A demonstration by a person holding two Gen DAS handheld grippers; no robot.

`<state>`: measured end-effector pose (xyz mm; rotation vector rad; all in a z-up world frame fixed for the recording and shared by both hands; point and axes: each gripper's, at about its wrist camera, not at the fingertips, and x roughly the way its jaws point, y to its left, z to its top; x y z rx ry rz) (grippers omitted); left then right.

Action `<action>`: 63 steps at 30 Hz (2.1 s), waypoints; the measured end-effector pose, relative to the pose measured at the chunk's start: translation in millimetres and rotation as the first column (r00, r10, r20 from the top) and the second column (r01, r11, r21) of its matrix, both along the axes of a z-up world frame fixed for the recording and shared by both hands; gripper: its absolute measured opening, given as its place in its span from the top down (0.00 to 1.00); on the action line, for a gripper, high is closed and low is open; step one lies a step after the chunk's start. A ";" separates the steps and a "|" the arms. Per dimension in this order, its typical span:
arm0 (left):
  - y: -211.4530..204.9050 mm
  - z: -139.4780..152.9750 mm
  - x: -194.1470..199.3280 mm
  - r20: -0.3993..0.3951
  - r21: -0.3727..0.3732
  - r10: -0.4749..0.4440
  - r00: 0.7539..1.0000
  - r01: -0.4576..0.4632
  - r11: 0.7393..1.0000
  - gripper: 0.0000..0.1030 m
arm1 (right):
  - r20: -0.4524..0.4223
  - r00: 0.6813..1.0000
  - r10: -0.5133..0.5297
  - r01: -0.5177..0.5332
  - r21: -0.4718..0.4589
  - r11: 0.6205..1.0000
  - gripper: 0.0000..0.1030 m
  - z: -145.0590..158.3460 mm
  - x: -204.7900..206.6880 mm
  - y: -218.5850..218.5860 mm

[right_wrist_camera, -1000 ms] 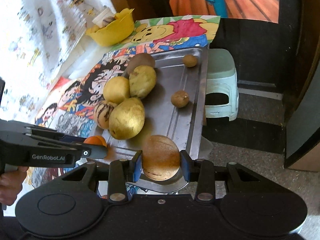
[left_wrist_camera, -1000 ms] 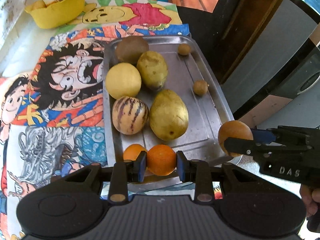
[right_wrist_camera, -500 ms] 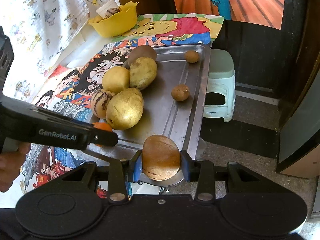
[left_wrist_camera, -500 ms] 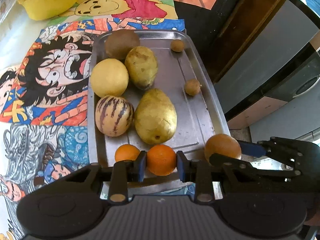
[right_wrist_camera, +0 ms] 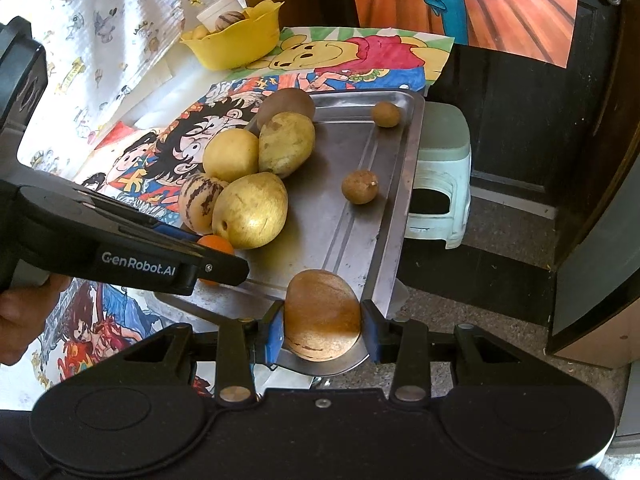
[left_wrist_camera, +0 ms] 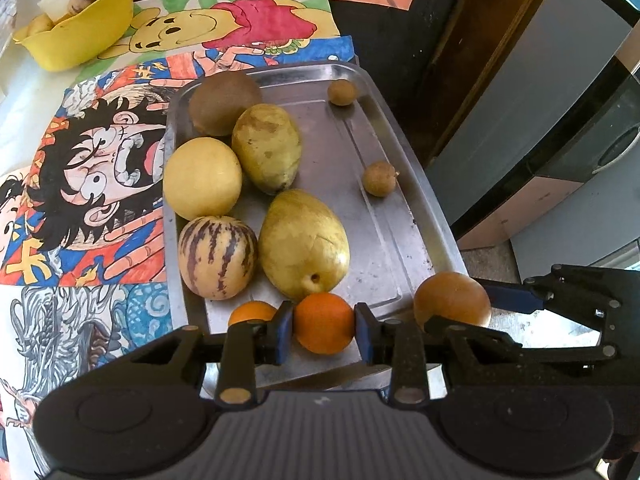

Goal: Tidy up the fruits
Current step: 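Lower the small orange onto the tray and open the left tool while the right tool holds the brown fruit, then lower the brown fruit onto the tray edge and open the right tool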

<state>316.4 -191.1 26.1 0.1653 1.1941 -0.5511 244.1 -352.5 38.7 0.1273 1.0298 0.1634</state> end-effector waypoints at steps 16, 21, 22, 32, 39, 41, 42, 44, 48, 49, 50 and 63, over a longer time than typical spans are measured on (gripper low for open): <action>0.6 3.3 2.5 0.001 -0.001 0.022 1.000 -0.022 1.000 0.54 | -0.001 1.000 0.019 -0.019 -0.002 1.000 0.59 -0.7 0.5 -0.3; 1.7 5.3 2.0 0.001 0.001 0.035 0.999 -0.035 0.999 0.50 | -0.004 1.000 0.013 -0.013 -0.004 1.000 0.58 -1.0 0.0 -2.9; 2.5 5.7 1.6 0.001 0.001 0.038 0.999 -0.038 0.999 0.49 | -0.005 1.000 0.011 -0.011 -0.002 1.000 0.58 -1.3 -0.3 -3.9; 12.4 12.7 -3.3 -0.012 0.000 0.076 0.997 -0.076 0.997 0.41 | 0.000 1.000 0.003 -0.003 0.005 1.000 0.56 2.2 -5.2 -6.0; 22.1 20.3 -7.2 0.004 -0.004 0.096 0.995 -0.096 0.995 0.30 | 0.018 1.000 -0.001 0.001 0.015 1.000 0.49 8.2 -4.5 -4.2; 24.4 22.1 -8.5 0.009 -0.005 0.103 0.995 -0.103 0.995 0.28 | 0.024 1.000 0.000 0.000 0.016 1.000 0.47 10.2 -4.9 -2.2; 25.4 23.0 -9.3 0.012 -0.006 0.106 0.994 -0.106 0.994 0.26 | 0.027 1.000 0.000 -0.001 0.017 1.000 0.46 11.2 -4.9 -1.6; 28.2 25.5 -11.5 0.021 -0.009 0.114 0.993 -0.114 0.993 0.22 | 0.032 0.999 -0.002 0.002 0.019 1.000 0.44 13.5 -4.9 -0.2; 36.0 30.8 -16.8 0.040 -0.018 0.132 0.990 -0.131 0.991 0.17 | 0.048 0.999 -0.009 0.008 0.020 1.000 0.38 19.6 -7.1 3.5; 38.4 32.3 -18.0 0.043 -0.020 0.139 0.989 -0.138 0.990 0.15 | 0.051 0.999 -0.010 0.009 0.018 1.000 0.37 21.4 -7.4 4.8; 41.7 34.3 -19.3 0.044 -0.024 0.147 0.988 -0.146 0.989 0.14 | 0.054 0.998 -0.010 0.009 0.017 1.000 0.35 23.7 -8.1 6.3; 79.6 50.2 -29.5 0.096 -0.036 0.218 0.971 -0.215 0.976 0.01 | 0.086 0.994 -0.071 0.072 -0.004 0.997 0.04 43.8 -12.1 21.3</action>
